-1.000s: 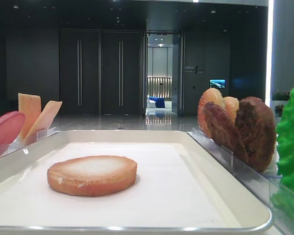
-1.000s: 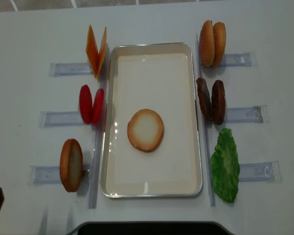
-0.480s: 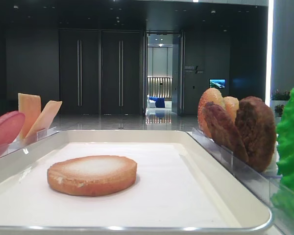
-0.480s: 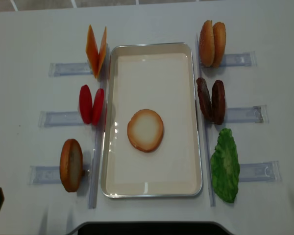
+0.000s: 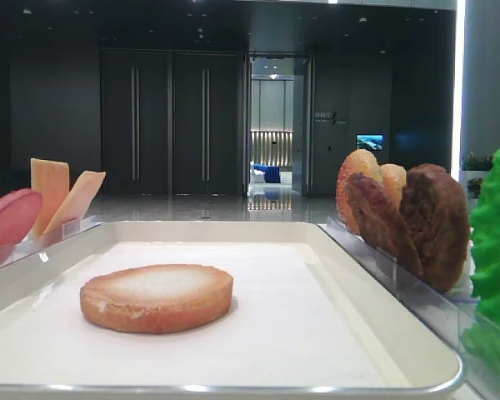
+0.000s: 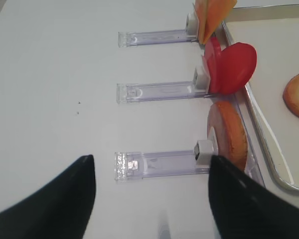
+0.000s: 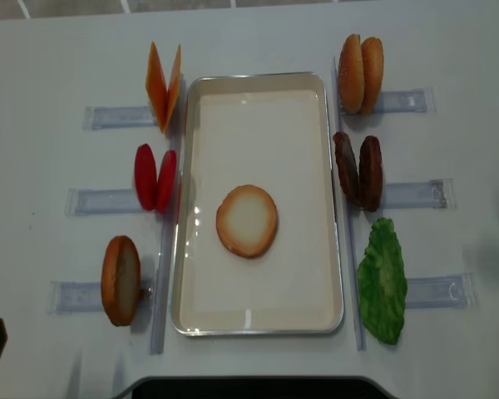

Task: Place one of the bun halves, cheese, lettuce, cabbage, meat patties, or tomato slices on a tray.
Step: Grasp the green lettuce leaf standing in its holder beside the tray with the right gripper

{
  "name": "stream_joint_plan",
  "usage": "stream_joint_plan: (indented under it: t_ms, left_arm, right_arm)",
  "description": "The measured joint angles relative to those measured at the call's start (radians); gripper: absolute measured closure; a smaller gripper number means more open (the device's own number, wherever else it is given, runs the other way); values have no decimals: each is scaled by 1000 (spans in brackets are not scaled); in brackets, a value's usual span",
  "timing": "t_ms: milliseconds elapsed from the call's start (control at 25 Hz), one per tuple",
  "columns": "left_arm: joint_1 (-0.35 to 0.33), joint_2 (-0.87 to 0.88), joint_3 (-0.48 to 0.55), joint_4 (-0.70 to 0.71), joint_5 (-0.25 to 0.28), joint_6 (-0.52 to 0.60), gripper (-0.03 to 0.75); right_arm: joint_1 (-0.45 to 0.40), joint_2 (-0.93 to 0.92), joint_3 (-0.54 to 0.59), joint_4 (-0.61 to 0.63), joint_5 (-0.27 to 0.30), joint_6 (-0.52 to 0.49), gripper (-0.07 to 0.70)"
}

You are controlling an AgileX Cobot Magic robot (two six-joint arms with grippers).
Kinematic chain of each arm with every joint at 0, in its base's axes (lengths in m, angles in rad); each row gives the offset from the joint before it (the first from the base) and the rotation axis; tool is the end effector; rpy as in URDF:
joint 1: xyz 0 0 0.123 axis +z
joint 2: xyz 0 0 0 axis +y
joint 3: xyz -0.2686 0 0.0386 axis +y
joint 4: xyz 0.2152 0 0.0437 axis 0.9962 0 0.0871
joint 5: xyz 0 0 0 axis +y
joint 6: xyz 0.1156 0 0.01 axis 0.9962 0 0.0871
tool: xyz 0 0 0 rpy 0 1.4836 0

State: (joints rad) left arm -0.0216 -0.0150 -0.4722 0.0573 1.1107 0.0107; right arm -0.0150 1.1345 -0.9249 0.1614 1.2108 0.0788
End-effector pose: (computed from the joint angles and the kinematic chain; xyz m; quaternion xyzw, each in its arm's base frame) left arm 0.0003 0.0060 0.2377 0.0124 0.8687 0.0259 0.4944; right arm 0.1687 0.0149 0.2693 0.0656 0.9877 0.0820 0.1156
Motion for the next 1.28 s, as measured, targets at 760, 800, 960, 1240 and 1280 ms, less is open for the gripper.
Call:
stream_joint_plan:
  t_ms: [760,800,960,1240,1280]
  left_arm:
    - [0,0,0,-1,0,0,181]
    - [0,0,0,-1,0,0,181]
    - [0,0,0,-1,0,0,181]
    - [0,0,0,-1,0,0,181]
    - [0,0,0,-1,0,0,181]
  right_arm:
    - [740,165,-21,-122,-22,573,198]
    - [741,175,-21,-123,-31,576,198]
    - [742,208,-21,-125,-72,579,201]
    - [742,247,-21,-144,-116,575,296]
    - [742,249,-21,-146,-121,573,314]
